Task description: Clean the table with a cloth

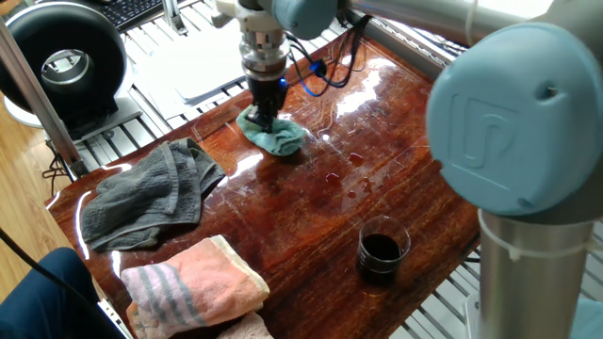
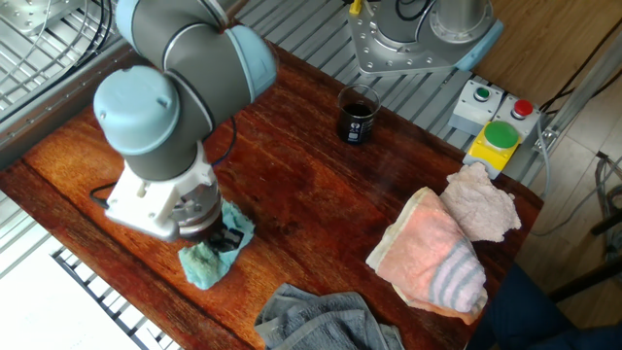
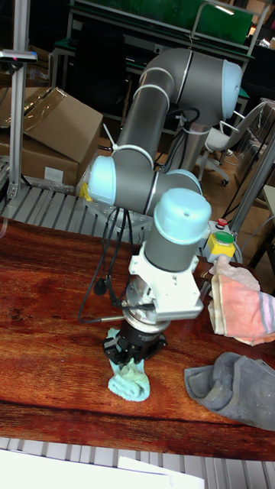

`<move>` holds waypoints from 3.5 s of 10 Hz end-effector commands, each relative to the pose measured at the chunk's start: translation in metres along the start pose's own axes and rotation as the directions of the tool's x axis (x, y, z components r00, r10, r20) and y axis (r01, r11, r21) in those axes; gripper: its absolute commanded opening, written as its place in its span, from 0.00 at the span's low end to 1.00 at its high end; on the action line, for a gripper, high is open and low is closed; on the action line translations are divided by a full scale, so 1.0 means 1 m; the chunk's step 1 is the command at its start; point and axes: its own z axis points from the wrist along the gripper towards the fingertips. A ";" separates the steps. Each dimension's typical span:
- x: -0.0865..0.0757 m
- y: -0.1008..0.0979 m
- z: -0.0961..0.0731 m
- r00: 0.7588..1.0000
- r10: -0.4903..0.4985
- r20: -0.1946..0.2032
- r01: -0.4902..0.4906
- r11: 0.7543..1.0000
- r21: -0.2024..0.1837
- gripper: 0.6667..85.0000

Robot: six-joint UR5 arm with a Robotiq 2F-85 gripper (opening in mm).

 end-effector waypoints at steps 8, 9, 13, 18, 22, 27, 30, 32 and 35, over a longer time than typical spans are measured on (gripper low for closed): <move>0.156 -0.025 -0.072 0.957 -0.253 -0.143 0.255 0.967 -0.001 0.01; 0.162 -0.025 -0.068 0.956 -0.256 -0.145 0.258 0.966 -0.007 0.01; 0.155 -0.040 -0.032 0.925 -0.373 -0.074 0.372 0.928 -0.025 0.01; 0.153 -0.043 -0.039 0.929 -0.349 -0.122 0.347 0.937 -0.041 0.01; 0.149 -0.040 -0.044 0.939 -0.321 -0.125 0.318 0.947 -0.043 0.01; 0.149 -0.037 -0.044 0.948 -0.297 -0.117 0.294 0.955 -0.047 0.01; 0.149 -0.041 -0.044 0.948 -0.294 -0.122 0.292 0.956 -0.033 0.01; 0.146 -0.043 -0.043 0.961 -0.251 -0.112 0.251 0.968 -0.016 0.01; 0.164 -0.041 -0.032 0.965 -0.249 -0.088 0.250 0.968 0.003 0.01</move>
